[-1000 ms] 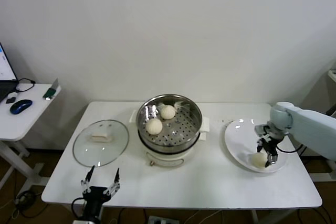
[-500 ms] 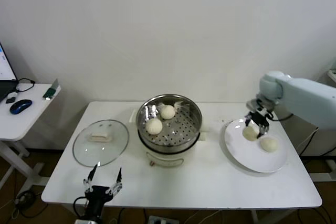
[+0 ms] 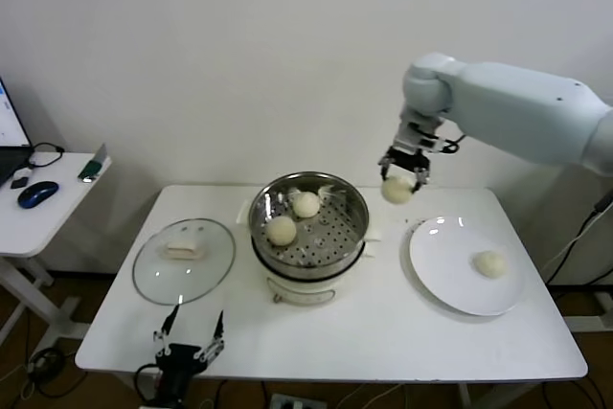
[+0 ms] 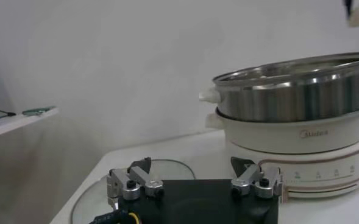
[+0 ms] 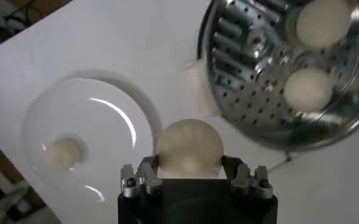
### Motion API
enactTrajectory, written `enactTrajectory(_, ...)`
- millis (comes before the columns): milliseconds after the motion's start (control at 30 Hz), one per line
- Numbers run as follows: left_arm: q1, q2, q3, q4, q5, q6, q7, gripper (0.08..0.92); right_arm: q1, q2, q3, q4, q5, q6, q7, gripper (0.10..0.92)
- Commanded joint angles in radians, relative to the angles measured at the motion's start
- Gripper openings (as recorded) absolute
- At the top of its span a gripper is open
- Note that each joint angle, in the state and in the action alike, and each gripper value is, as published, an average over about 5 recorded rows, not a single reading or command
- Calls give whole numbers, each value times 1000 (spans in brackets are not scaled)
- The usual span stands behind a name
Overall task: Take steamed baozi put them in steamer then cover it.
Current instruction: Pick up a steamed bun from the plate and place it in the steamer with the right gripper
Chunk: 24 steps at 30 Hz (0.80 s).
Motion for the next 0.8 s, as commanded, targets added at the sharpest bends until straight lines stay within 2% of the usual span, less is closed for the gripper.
enactTrajectory(33,10,10,-2,-7,-3,-1,-2,823,-32,228,43,45,-77,107,10,687)
enactTrajectory(367,8,19,-9,-4,-10,2,0,823,-182,319,48,-26,-111,116,15,687)
enactTrajectory(800,14,18,-10,20,-20,-4,0,823,-220,314,14,-8,-128,136,29,687)
